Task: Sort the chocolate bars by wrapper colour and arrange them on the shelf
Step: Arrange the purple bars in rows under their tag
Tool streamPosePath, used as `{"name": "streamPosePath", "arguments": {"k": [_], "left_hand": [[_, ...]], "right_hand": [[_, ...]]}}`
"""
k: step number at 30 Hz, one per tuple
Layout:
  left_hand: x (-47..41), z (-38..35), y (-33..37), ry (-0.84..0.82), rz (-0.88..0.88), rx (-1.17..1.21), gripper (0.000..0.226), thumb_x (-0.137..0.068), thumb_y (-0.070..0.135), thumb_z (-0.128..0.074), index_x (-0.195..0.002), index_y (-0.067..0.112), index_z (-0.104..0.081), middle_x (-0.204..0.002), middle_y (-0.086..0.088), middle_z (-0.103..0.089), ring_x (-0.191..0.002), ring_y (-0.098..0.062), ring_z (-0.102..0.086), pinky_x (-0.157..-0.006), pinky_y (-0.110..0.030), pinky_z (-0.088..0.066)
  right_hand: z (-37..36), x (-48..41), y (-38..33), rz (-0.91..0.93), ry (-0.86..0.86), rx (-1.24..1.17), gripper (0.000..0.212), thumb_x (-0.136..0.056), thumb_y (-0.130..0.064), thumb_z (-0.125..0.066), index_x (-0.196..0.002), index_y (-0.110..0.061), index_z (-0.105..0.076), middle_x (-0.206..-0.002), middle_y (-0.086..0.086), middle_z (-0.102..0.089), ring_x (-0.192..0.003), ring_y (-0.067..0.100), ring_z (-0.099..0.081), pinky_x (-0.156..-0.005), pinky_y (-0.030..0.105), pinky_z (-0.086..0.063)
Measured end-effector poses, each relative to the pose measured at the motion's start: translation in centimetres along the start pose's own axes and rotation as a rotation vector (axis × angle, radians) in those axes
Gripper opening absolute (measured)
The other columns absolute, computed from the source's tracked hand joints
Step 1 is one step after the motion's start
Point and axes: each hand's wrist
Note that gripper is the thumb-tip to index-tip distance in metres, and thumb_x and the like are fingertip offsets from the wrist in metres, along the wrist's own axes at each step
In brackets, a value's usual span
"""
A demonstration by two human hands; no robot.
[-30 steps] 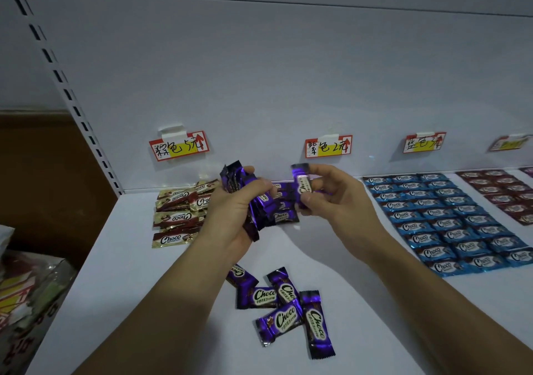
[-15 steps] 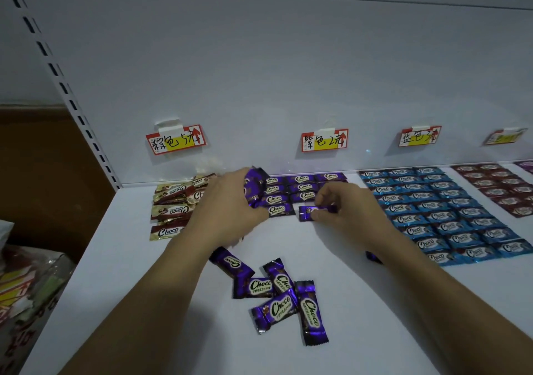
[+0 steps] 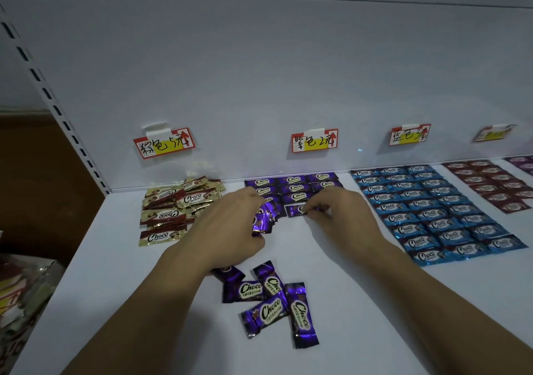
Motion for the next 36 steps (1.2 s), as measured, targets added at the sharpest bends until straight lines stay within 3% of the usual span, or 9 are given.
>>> {"name": "streamPosePath", "arguments": {"k": [4,8,13,17,21,25,29,32,36], "left_hand": [[0.0,0.0,0.0,0.013,0.002,0.054,0.018,-0.076,0.027,-0.067,-0.091,0.022,-0.059,-0.094,0.010,-0.054,-0.084,-0.014,-0.056,-0.071,-0.040,-0.053],[0.2,1.2,0.0,0.130,0.185,0.402,0.017,-0.079,0.015,-0.073,-0.078,0.025,-0.060,-0.068,0.005,-0.066,-0.061,-0.010,-0.063,-0.058,-0.029,-0.051],[0.1,1.9,0.4,0.244,0.303,0.677,0.011,-0.080,0.009,-0.073,-0.089,0.013,-0.069,-0.074,0.003,-0.073,-0.070,-0.018,-0.071,-0.074,-0.046,-0.061],[0.1,1.8,0.7,0.261,0.341,0.857,0.019,-0.083,-0.001,-0.070,-0.094,0.014,-0.071,-0.074,0.004,-0.074,-0.066,-0.014,-0.070,-0.075,-0.042,-0.061],[-0.3,1.6,1.4,0.342,0.468,1.235,0.021,-0.087,-0.002,-0.068,-0.100,0.013,-0.072,-0.075,-0.006,-0.073,-0.066,-0.018,-0.070,-0.082,-0.045,-0.060],[-0.7,1.6,2.9,0.266,0.557,1.748,0.025,-0.087,0.002,-0.071,-0.110,0.011,-0.072,-0.080,-0.009,-0.073,-0.065,-0.016,-0.071,-0.064,-0.034,-0.061],[-0.7,1.1,4.7,0.157,0.583,1.917,0.039,-0.077,0.005,-0.073,-0.113,0.016,-0.070,-0.078,-0.005,-0.075,-0.060,-0.015,-0.070,-0.052,-0.024,-0.058],[-0.6,0.8,5.5,0.107,0.598,1.933,0.047,-0.065,0.008,-0.075,-0.110,0.020,-0.070,-0.076,-0.004,-0.074,-0.055,-0.016,-0.069,-0.046,-0.022,-0.054],[-0.7,0.2,5.5,0.103,0.616,1.955,0.042,-0.071,0.000,-0.074,-0.109,0.017,-0.069,-0.079,-0.007,-0.073,-0.058,-0.016,-0.069,-0.056,-0.027,-0.058]], "right_hand": [[-0.2,0.1,0.0,0.011,0.022,0.016,0.017,-0.087,-0.012,-0.073,-0.096,-0.025,-0.080,-0.098,-0.005,-0.073,-0.093,0.016,-0.064,-0.085,0.034,-0.054],[-0.5,0.0,0.0,0.019,0.046,0.022,0.018,-0.087,-0.011,-0.072,-0.095,-0.025,-0.080,-0.097,-0.006,-0.073,-0.094,0.016,-0.064,-0.085,0.036,-0.053],[-0.6,0.0,0.0,0.015,0.043,0.034,0.019,-0.089,-0.012,-0.070,-0.097,-0.025,-0.080,-0.099,-0.005,-0.073,-0.097,0.015,-0.063,-0.087,0.035,-0.053],[-0.1,0.0,-0.1,0.021,0.076,0.018,0.015,-0.087,-0.012,-0.072,-0.095,-0.021,-0.080,-0.096,-0.003,-0.073,-0.091,0.016,-0.064,-0.083,0.036,-0.054],[3.9,-0.4,-0.3,-0.031,0.176,-0.098,0.012,-0.092,-0.014,-0.070,-0.098,-0.021,-0.077,-0.089,-0.007,-0.071,-0.073,-0.001,-0.060,-0.066,0.004,-0.041],[8.7,-0.5,-0.7,0.000,-0.273,0.067,0.015,-0.092,-0.022,-0.070,-0.100,-0.036,-0.072,-0.087,-0.018,-0.068,-0.077,0.002,-0.063,-0.067,0.012,-0.043],[10.1,0.5,-0.8,-0.099,-0.791,0.266,0.034,-0.080,-0.031,-0.084,-0.105,-0.041,-0.063,-0.089,-0.019,-0.068,-0.079,0.003,-0.064,-0.069,0.018,-0.051],[9.6,1.1,-0.6,-0.123,-0.840,0.328,0.040,-0.073,-0.031,-0.089,-0.100,-0.039,-0.060,-0.088,-0.015,-0.069,-0.078,0.006,-0.065,-0.069,0.023,-0.055],[9.2,0.7,-0.9,-0.113,-0.742,0.284,0.027,-0.080,-0.021,-0.080,-0.098,-0.036,-0.066,-0.081,-0.015,-0.070,-0.075,0.005,-0.065,-0.064,0.021,-0.050]]}}
Point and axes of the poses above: each hand's wrist, its own x-axis away from the middle knuckle, its own z-axis out of the back of the hand, y = z × x
